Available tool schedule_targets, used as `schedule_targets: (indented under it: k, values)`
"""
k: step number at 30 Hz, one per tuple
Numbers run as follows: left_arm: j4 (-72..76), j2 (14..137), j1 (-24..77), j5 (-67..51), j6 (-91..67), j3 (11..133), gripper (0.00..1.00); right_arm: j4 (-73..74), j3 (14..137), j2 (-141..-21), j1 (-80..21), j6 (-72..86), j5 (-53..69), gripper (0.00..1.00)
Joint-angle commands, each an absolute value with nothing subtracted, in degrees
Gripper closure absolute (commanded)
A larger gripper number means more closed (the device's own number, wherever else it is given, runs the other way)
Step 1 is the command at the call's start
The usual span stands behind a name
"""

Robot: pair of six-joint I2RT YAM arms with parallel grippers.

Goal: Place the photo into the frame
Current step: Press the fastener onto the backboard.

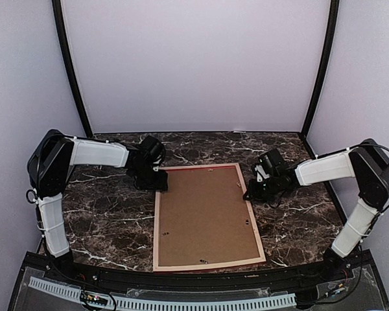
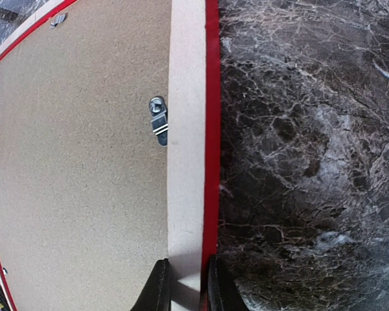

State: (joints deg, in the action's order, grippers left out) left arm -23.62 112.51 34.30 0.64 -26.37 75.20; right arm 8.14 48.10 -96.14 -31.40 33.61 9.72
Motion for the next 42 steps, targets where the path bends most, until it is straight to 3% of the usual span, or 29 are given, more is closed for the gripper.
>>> schedule_targets:
  k: [1,8,21,42]
  values:
    - [-24.2,111.6,34.4,0.2,-27.1,73.3,0.46,10.0,46.1,-97.5,-32.0,35.7,13.0,0.97]
    - [-23.3,110.4,34.4,-1.6,-27.9,70.0,0.59,9.8,45.8,-97.5,-32.0,35.8,13.1,0.97]
    - [-21.4,109.0,34.3,-2.9,-28.2,66.3,0.75,10.0,46.1,-97.2,-32.1,36.0,13.1,0.98]
    - [-19.0,115.0,31.8,-9.8,-28.2,73.8,0.75,4.0,42.8,-94.5,-36.0,43.2,13.4,1.0]
